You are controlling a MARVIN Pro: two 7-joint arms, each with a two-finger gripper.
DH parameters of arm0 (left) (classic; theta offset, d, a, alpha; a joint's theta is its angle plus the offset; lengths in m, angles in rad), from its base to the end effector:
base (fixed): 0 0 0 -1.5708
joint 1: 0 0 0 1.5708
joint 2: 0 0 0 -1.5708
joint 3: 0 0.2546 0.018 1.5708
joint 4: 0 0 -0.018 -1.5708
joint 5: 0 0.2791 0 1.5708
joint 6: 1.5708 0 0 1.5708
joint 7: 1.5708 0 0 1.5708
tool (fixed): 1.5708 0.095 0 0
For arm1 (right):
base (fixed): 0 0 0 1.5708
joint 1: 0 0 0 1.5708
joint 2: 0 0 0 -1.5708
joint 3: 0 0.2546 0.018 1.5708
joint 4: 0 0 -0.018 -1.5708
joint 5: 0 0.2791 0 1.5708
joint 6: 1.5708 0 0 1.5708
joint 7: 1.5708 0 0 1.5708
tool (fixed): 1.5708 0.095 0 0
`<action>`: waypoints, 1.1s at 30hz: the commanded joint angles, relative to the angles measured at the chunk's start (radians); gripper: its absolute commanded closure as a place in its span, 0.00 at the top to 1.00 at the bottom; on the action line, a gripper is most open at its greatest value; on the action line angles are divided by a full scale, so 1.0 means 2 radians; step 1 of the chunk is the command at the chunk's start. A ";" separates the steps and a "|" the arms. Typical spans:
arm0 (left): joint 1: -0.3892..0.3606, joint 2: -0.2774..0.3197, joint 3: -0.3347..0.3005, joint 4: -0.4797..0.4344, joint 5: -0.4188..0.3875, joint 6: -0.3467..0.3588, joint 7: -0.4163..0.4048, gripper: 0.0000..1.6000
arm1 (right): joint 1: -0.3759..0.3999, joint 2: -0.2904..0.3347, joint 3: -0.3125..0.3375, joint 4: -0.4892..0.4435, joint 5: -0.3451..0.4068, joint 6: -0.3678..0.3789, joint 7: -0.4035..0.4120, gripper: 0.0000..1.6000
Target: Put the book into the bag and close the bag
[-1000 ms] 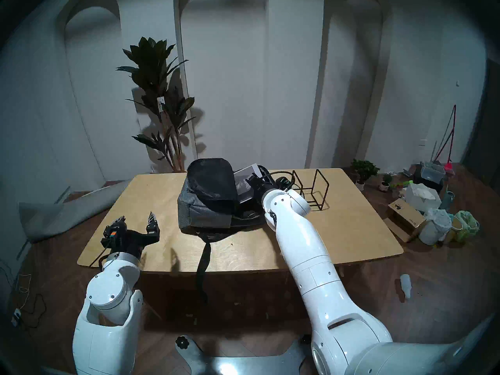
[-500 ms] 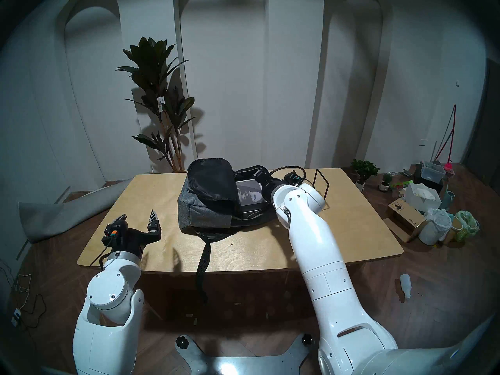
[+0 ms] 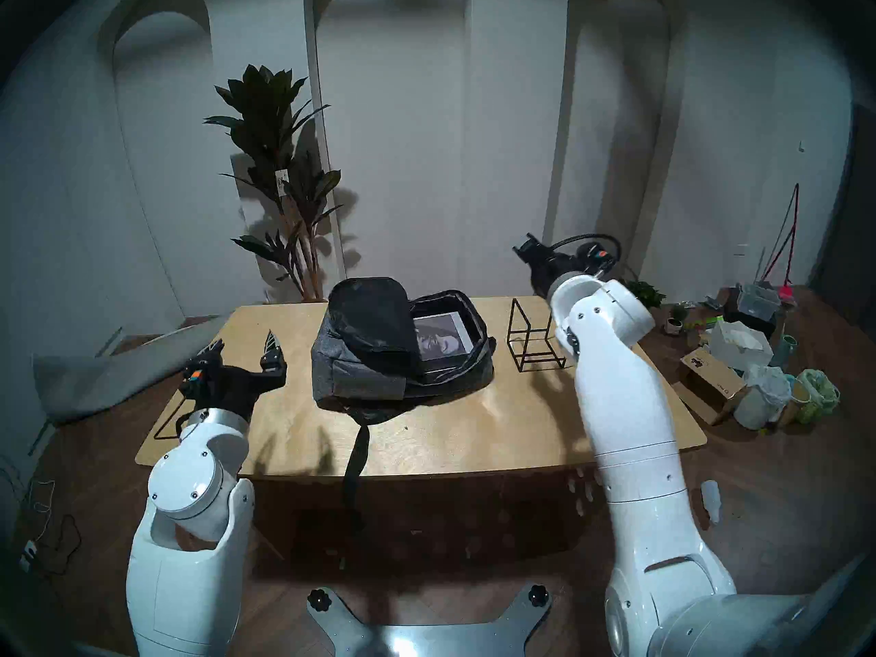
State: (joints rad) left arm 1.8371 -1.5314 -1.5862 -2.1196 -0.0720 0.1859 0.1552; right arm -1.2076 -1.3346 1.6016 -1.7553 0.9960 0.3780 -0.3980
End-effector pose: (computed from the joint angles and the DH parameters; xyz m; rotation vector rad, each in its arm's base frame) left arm 0.3171 0.0224 -0.1809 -2.0600 -0.1908 -2.2642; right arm 0.4468 -0.0640 -0.0930 -1.8126 0.6860 -1.8547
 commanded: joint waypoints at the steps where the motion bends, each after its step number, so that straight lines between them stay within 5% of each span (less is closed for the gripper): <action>1: -0.050 0.010 0.034 0.001 0.019 0.029 -0.010 1.00 | -0.021 0.052 0.040 -0.036 -0.046 -0.019 0.024 1.00; 6: -0.054 0.043 0.070 0.027 0.076 0.054 -0.011 1.00 | -0.043 0.076 0.049 -0.032 -0.069 -0.030 0.041 1.00; 12: -0.089 0.032 0.093 0.048 0.115 0.110 0.005 1.00 | -0.075 0.103 0.052 -0.019 -0.108 -0.069 0.094 1.00; 20: -0.121 0.064 0.133 0.070 0.212 0.153 0.035 1.00 | -0.080 0.117 0.054 0.014 -0.140 -0.116 0.137 1.00; 22: -0.128 0.045 0.137 0.063 0.207 0.176 0.033 1.00 | -0.081 0.120 0.053 0.026 -0.151 -0.137 0.157 1.00; 25: -0.126 -0.002 0.117 0.041 0.144 0.189 0.015 1.00 | -0.080 0.120 0.053 0.034 -0.156 -0.150 0.165 1.00; 33: -0.141 -0.025 0.067 0.007 0.031 0.197 -0.005 1.00 | -0.080 0.119 0.052 0.042 -0.162 -0.154 0.170 1.00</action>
State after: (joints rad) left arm 1.6149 -1.5022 -1.3843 -2.0379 0.1398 0.5762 0.1713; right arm -1.3808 -1.1093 1.7042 -1.6597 0.6835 0.1005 -0.0764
